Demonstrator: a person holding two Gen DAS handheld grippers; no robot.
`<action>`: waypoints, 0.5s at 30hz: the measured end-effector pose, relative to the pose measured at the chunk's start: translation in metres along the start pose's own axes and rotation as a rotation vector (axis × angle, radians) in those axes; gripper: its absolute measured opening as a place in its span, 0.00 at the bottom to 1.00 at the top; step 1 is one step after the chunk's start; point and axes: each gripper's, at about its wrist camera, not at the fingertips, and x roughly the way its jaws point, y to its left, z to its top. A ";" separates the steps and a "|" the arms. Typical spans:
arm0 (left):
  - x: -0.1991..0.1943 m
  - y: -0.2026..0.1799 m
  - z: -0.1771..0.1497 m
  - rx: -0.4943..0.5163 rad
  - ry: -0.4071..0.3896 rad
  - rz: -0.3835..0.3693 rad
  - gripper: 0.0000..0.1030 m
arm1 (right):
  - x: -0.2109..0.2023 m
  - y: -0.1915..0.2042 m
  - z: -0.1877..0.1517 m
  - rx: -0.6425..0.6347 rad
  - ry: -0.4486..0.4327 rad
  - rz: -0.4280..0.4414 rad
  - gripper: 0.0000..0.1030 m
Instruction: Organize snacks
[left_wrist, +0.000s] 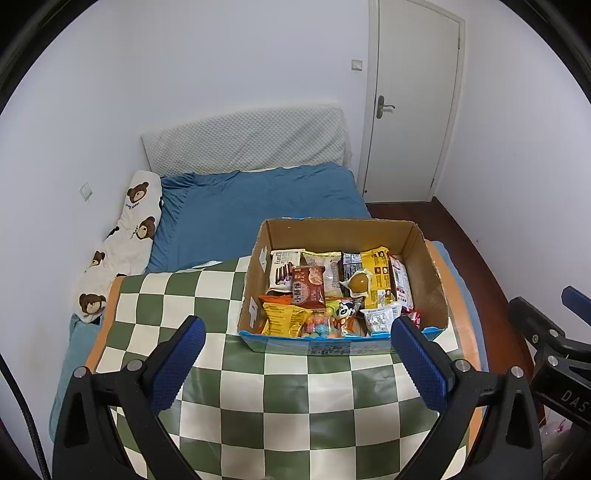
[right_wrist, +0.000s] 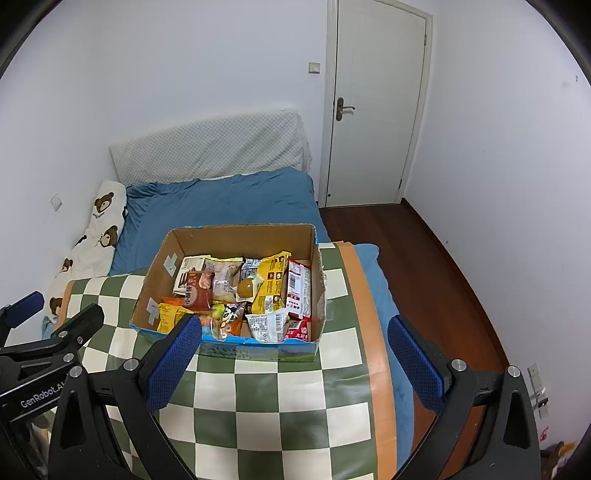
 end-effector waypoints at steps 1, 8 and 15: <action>0.000 0.000 0.000 0.000 -0.001 0.001 1.00 | 0.000 0.000 0.000 0.000 -0.001 -0.001 1.00; -0.002 0.000 0.000 0.000 -0.001 -0.001 1.00 | -0.002 -0.001 -0.001 0.000 0.002 -0.002 1.00; -0.003 0.000 0.000 -0.001 0.001 -0.003 1.00 | -0.003 -0.001 -0.003 0.000 0.001 -0.001 1.00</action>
